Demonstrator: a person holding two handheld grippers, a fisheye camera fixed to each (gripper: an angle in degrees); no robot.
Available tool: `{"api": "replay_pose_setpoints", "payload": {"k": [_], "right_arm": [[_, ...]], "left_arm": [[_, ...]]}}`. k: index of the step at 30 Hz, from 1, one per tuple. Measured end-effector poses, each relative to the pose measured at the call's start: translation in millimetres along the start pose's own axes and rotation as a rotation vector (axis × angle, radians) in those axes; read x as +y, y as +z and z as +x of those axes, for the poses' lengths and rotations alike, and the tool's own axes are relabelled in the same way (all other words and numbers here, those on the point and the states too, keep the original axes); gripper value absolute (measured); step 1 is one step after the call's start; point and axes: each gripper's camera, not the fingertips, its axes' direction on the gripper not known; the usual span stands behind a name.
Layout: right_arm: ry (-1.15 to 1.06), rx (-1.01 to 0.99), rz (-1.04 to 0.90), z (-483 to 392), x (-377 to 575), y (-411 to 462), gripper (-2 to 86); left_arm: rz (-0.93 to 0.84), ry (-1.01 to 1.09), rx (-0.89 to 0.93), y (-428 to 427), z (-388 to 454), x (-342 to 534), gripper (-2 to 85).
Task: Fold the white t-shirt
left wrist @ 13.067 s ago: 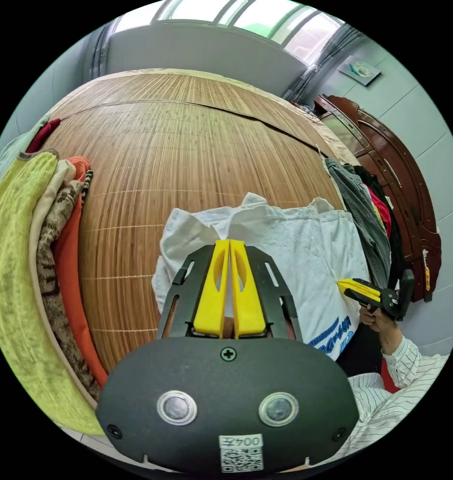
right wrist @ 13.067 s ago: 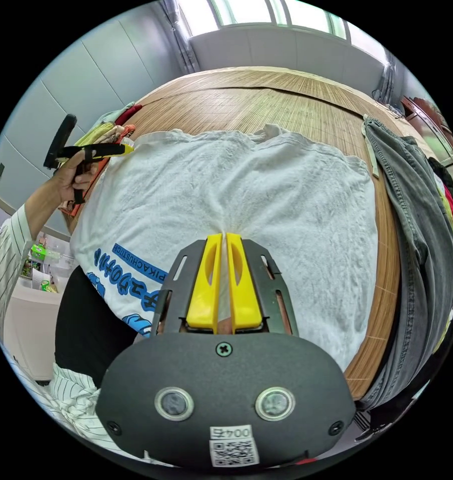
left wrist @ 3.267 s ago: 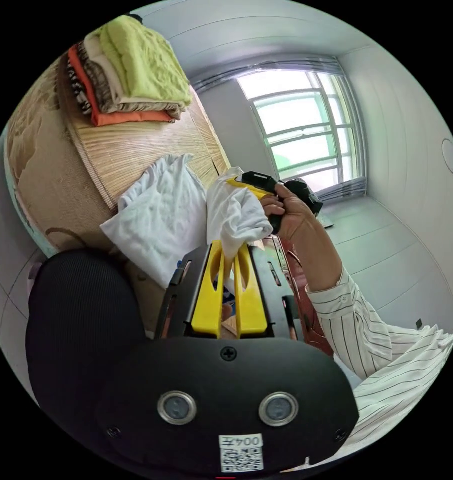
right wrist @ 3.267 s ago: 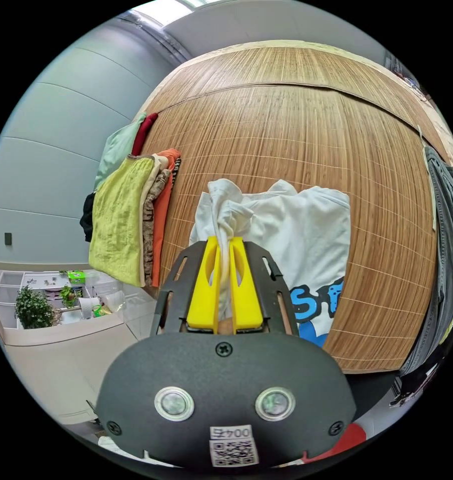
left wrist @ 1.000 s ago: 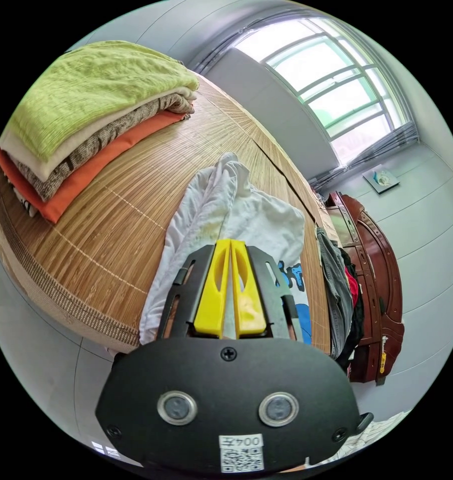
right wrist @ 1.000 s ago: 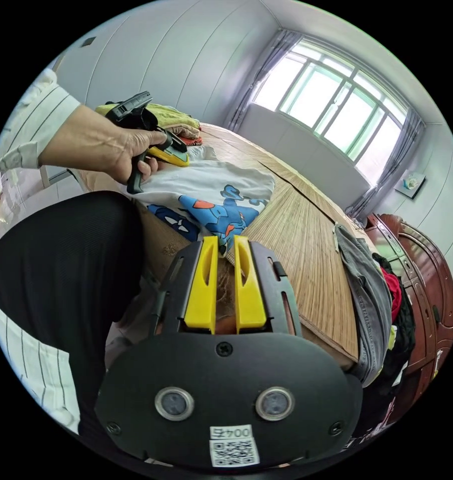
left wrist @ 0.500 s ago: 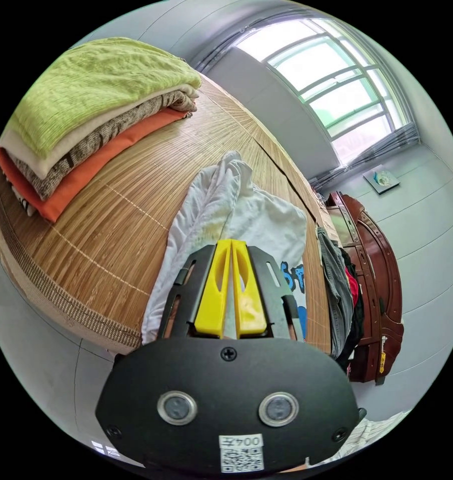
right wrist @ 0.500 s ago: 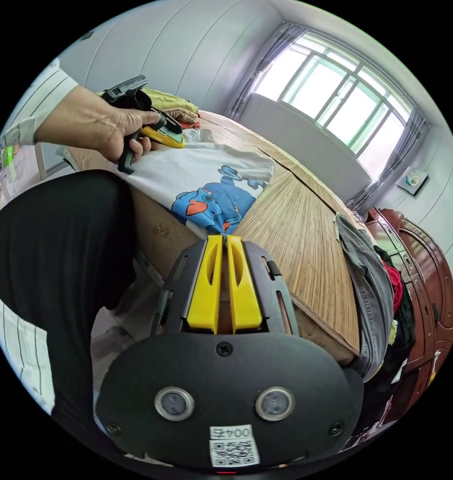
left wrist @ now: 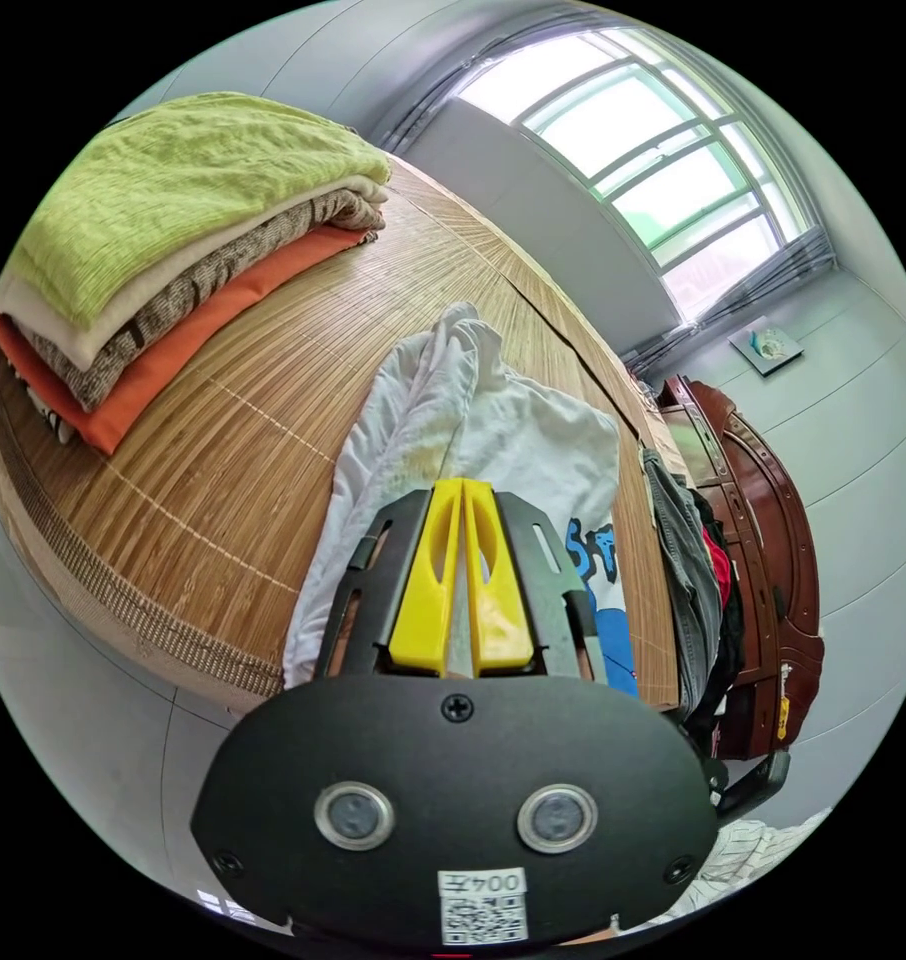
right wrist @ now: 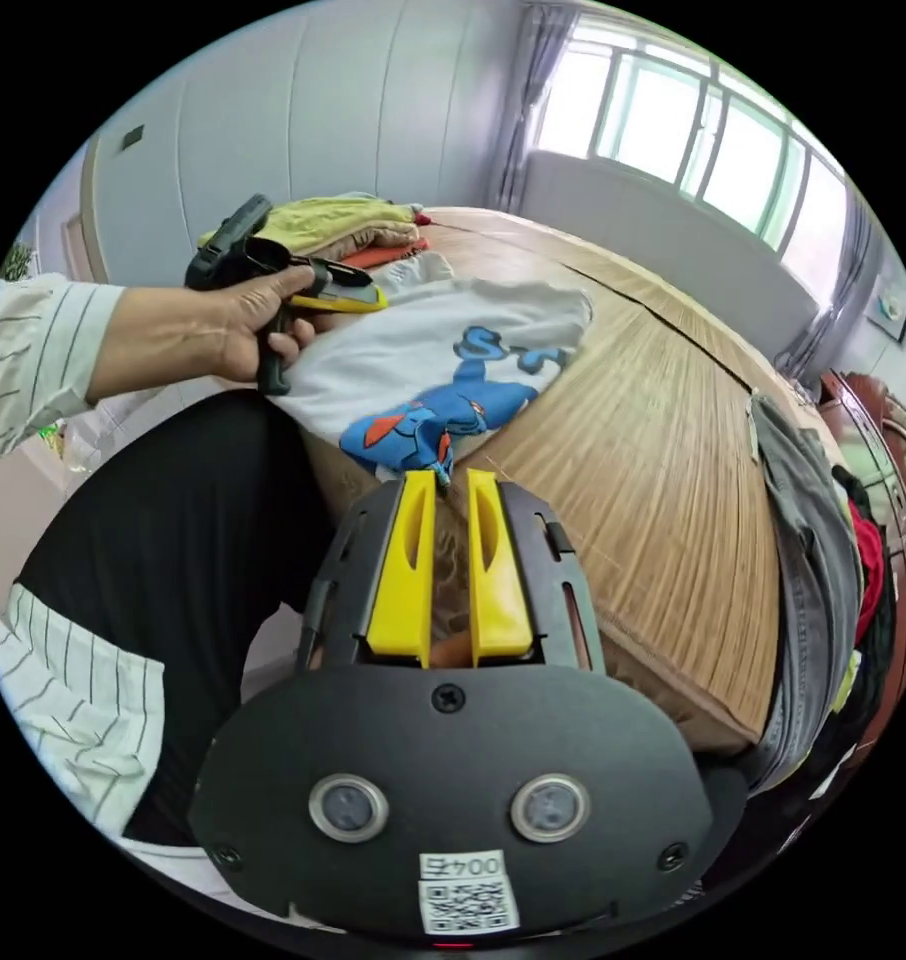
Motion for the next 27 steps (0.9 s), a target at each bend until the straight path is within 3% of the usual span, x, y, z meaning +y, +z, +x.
{"api": "replay_pose_setpoints", "payload": {"k": [8, 11, 14, 20, 23, 27], "right_arm": [[0.135, 0.002, 0.176, 58.5, 5.8, -31.2, 4.5], [0.057, -0.075, 0.144, 59.2, -18.7, -0.2, 5.1], [0.061, -0.118, -0.035, 77.5, -8.6, 56.3, 4.1], [0.176, -0.258, 0.075, 156.2, -16.1, 46.3, 0.1], [0.232, -0.256, 0.116, 205.9, -42.0, 55.3, -0.5], [0.250, -0.216, 0.115, 259.2, -97.5, 97.7, -0.7]], "left_arm": [[0.016, 0.014, -0.009, -1.5, -3.4, 3.4, 0.8], [0.011, 0.012, -0.011, -2.8, -5.8, 2.7, 0.7], [0.010, 0.012, -0.011, -4.3, -9.0, 2.4, 0.7], [0.089, -0.021, 0.055, -33.9, -4.2, -0.6, 0.5], [0.151, 0.068, 0.047, -48.3, 18.8, -14.2, 0.3], [0.081, 0.185, -0.040, -16.1, 35.0, -59.2, 0.2]]}}
